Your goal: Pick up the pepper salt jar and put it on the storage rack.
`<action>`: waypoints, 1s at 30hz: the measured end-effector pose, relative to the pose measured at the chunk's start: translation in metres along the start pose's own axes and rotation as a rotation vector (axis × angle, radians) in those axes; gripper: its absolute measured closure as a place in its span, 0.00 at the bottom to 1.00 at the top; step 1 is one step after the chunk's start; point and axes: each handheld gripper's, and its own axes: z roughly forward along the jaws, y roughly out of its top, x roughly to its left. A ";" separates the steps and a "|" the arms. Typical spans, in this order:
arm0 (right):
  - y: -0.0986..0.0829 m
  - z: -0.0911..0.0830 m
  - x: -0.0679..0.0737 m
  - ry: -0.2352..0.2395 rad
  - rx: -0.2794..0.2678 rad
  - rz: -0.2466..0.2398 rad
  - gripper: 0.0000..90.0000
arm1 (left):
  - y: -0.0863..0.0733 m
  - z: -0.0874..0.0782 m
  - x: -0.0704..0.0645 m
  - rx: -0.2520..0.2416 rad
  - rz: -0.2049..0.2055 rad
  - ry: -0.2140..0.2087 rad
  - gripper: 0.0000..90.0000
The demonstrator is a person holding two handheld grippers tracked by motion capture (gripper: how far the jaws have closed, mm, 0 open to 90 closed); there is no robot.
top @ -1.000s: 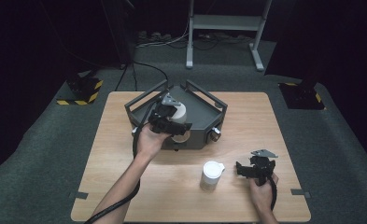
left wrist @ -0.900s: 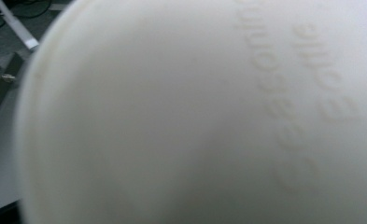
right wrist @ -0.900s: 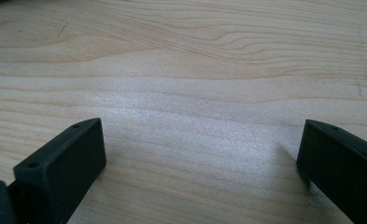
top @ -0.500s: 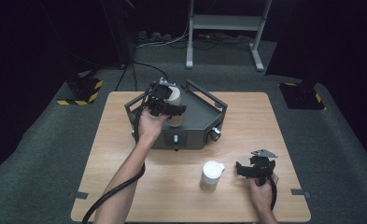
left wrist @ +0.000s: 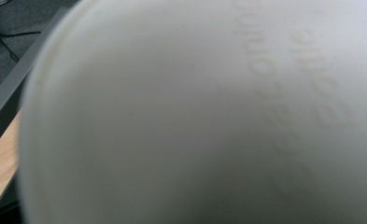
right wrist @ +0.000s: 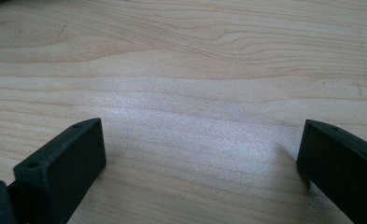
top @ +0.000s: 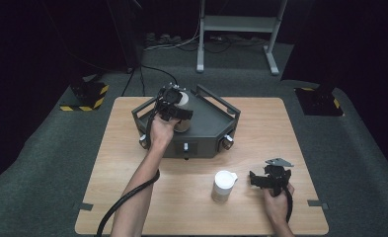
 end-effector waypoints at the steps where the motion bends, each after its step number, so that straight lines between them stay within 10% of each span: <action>1: 0.000 0.000 0.000 0.000 0.000 0.000 0.01 | 0.000 0.001 0.000 0.004 -0.001 0.006 0.36; 23: 0.000 0.000 0.000 0.000 0.000 0.000 0.01 | -0.006 0.005 0.004 -0.011 -0.011 -0.013 0.35; 30: 0.000 0.000 0.000 0.000 0.000 0.000 0.01 | -0.010 0.001 0.004 -0.029 -0.006 -0.017 0.13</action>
